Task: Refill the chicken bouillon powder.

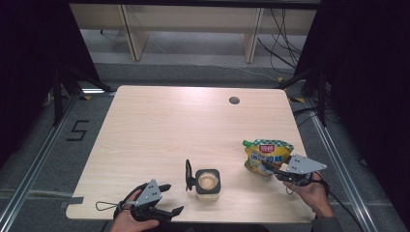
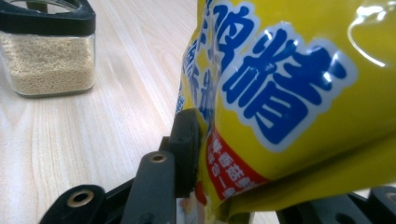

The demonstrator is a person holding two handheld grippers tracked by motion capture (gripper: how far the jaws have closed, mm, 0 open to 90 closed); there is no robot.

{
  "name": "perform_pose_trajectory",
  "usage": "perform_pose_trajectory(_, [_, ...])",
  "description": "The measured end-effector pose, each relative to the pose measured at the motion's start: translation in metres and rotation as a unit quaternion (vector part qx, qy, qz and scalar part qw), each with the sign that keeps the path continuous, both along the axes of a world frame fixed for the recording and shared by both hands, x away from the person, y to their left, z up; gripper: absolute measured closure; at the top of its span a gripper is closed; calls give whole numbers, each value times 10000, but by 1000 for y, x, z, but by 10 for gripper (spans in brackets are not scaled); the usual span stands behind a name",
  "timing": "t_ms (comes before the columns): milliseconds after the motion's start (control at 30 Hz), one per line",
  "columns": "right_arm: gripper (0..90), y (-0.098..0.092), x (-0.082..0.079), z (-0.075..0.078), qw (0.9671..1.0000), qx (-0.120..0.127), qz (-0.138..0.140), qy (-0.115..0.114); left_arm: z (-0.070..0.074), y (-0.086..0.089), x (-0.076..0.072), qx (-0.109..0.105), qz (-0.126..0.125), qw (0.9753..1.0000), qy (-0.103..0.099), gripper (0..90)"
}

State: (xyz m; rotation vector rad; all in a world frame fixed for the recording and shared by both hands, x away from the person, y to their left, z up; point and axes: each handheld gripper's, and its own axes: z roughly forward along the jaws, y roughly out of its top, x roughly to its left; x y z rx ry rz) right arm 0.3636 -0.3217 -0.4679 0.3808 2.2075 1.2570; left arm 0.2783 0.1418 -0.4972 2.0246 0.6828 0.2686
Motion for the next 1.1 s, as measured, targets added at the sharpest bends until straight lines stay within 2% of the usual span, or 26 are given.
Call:
perform_pose_trajectory(100, [652, -1, -1, -1, 10000, 11, -86, 50, 0, 0, 0, -46, -30, 10000, 4, 168])
perform_pose_trajectory(167, [636, -2, -2, -2, 9996, 77, -210, 149, 0, 1, 1, 11, -98, 9999, -69, 167])
perform_pose_trajectory(200, [629, -3, -1, -2, 9997, 19, -212, 74, 0, 0, 0, -16, -86, 9999, -49, 168])
perform_pose_trajectory(233, [623, -2, -2, -2, 9995, 48, -226, 194, 0, 1, 0, 31, -35, 10000, -12, 168])
perform_pose_trajectory(267, [611, -2, -4, -3, 9992, 46, -275, 282, 0, 0, 0, -61, -22, 10000, 13, 168])
perform_pose_trajectory(300, [598, -2, -4, -3, 9993, 17, -289, 257, 0, 0, 0, -58, -6, 10000, 25, 168])
perform_pose_trajectory(367, [559, -3, -4, -2, 9986, -51, -364, 387, 0, 0, 0, -51, -4, 10000, 19, 168])
perform_pose_trajectory(400, [547, -3, -5, -3, 9983, -34, -396, 435, 0, 2, 1, 100, -51, 9999, -47, 168])
perform_pose_trajectory(433, [538, -2, -4, -4, 9985, -110, -360, 405, 0, 2, 1, 97, -65, 9999, -40, 168])
perform_pose_trajectory(500, [517, -2, -5, -5, 9980, -79, -442, 450, 0, 0, 0, -56, -15, 10000, 23, 167])
perform_pose_trajectory(533, [512, -3, -7, -5, 9972, -79, -490, 559, 0, 1, 0, -55, -17, 10000, 25, 167])
perform_pose_trajectory(567, [513, -3, -6, -5, 9976, -94, -466, 508, 0, 1, 0, -7, -43, 10000, -21, 168])
perform_pose_trajectory(633, [501, -3, -7, -7, 9973, -80, -496, 532, 0, 1, 0, -85, -43, 9999, -33, 167])
perform_pose_trajectory(667, [499, -3, -8, -7, 9966, -83, -536, 612, 0, 1, -1, -102, -3, 9999, 2, 167])
perform_pose_trajectory(733, [500, -4, -9, -6, 9969, -125, -523, 574, 1, 2, 1, 8, -106, 9999, -85, 167])
perform_pose_trajectory(833, [474, -3, -8, -7, 9967, -112, -539, 596, 1, 1, 1, -48, -83, 9999, -74, 167])
perform_pose_trajectory(867, [449, -3, -8, -8, 9966, -138, -575, 581, 0, 0, -1, -112, 10, 9999, 30, 168])
perform_pose_trajectory(900, [432, -4, -8, -9, 9962, -194, -600, 596, 1, 2, 1, -28, -83, 9999, -76, 167])
perform_pose_trajectory(933, [422, -4, -8, -10, 9955, -182, -659, 654, 1, 2, 1, 5, -98, 9999, -86, 167])
perform_pose_trajectory(1000, [424, -5, -8, -10, 9960, -167, -574, 665, 1, 2, 1, 8, -95, 9999, -83, 167])
perform_pose_trajectory(1067, [421, -3, -9, -9, 9962, -136, -550, 659, 0, 0, -1, -106, 7, 9999, 19, 167])
perform_pose_trajectory(1100, [413, -3, -8, -8, 9964, -142, -553, 631, 1, 2, 1, 11, -101, 9999, -88, 167])
